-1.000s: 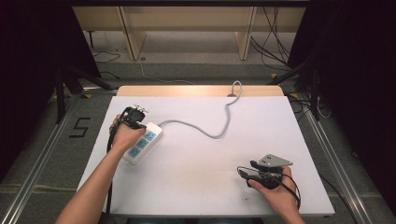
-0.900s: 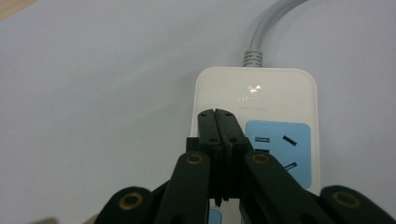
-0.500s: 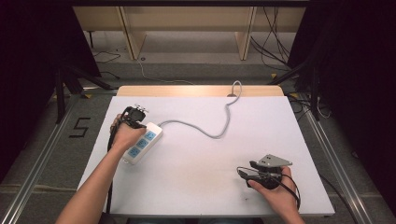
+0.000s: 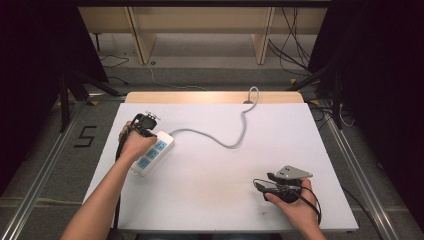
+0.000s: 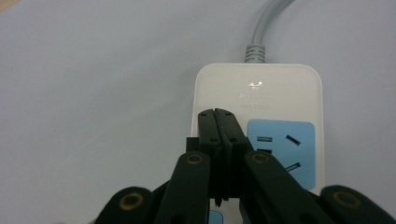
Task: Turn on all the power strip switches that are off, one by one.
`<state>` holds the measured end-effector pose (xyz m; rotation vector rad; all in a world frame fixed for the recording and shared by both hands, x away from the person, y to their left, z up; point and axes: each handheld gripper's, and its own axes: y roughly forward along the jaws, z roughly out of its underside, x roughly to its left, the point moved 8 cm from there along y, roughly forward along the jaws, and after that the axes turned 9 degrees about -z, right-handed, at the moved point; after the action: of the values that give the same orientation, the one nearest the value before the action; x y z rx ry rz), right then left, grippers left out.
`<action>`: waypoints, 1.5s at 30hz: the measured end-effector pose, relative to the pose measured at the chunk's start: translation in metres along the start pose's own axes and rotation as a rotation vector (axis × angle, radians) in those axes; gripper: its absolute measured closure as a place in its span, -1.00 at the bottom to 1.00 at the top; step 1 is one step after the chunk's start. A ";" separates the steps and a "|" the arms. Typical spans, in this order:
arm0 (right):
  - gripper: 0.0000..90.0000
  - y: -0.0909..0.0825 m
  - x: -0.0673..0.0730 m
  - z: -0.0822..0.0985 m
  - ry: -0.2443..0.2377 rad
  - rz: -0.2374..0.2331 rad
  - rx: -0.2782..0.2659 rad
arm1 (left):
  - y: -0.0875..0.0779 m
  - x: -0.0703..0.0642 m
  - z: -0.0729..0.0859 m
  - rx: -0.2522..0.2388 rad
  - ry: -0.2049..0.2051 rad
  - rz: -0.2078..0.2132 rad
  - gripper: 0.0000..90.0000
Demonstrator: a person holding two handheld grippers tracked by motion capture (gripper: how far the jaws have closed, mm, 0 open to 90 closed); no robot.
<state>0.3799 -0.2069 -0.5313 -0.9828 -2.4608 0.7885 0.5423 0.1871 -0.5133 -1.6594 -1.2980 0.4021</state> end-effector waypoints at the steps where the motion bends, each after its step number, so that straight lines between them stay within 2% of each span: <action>1: -0.07 0.000 0.000 0.000 0.000 0.000 0.000 | 0.000 0.000 0.000 0.003 -0.002 0.001 1.00; 7: -0.07 -0.001 0.000 0.000 -0.001 0.000 0.001 | 0.001 0.000 -0.001 0.009 -0.017 0.008 1.00; 13: -0.07 0.000 -0.001 0.000 0.001 0.000 0.000 | 0.001 -0.002 -0.001 0.019 0.012 -0.017 1.00; 14: -0.07 0.000 -0.001 0.000 0.001 0.000 0.001 | 0.001 -0.002 -0.001 0.026 0.031 -0.022 1.00; 18: -0.07 0.000 -0.001 0.000 -0.001 0.001 0.001 | 0.001 -0.002 -0.001 0.016 0.022 -0.019 1.00; 26: -0.07 -0.001 -0.002 -0.001 -0.002 0.004 -0.005 | 0.001 -0.003 -0.001 0.019 0.033 -0.031 1.00; 33: -0.07 -0.001 -0.002 0.000 0.001 0.004 -0.004 | 0.000 -0.001 -0.001 0.011 0.002 -0.005 1.00; 35: -0.07 -0.001 -0.002 0.000 0.002 0.003 -0.001 | 0.000 -0.002 -0.002 0.002 -0.026 0.025 1.00; 39: -0.07 -0.001 -0.003 0.000 0.002 0.004 -0.001 | -0.001 0.000 -0.001 0.002 -0.021 0.023 1.00; 45: -0.07 -0.001 -0.003 0.000 0.002 0.002 -0.002 | -0.005 -0.001 -0.004 -0.024 -0.018 0.016 1.00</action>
<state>0.3812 -0.2094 -0.5313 -0.9867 -2.4591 0.7857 0.5419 0.1844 -0.5073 -1.6901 -1.3083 0.4132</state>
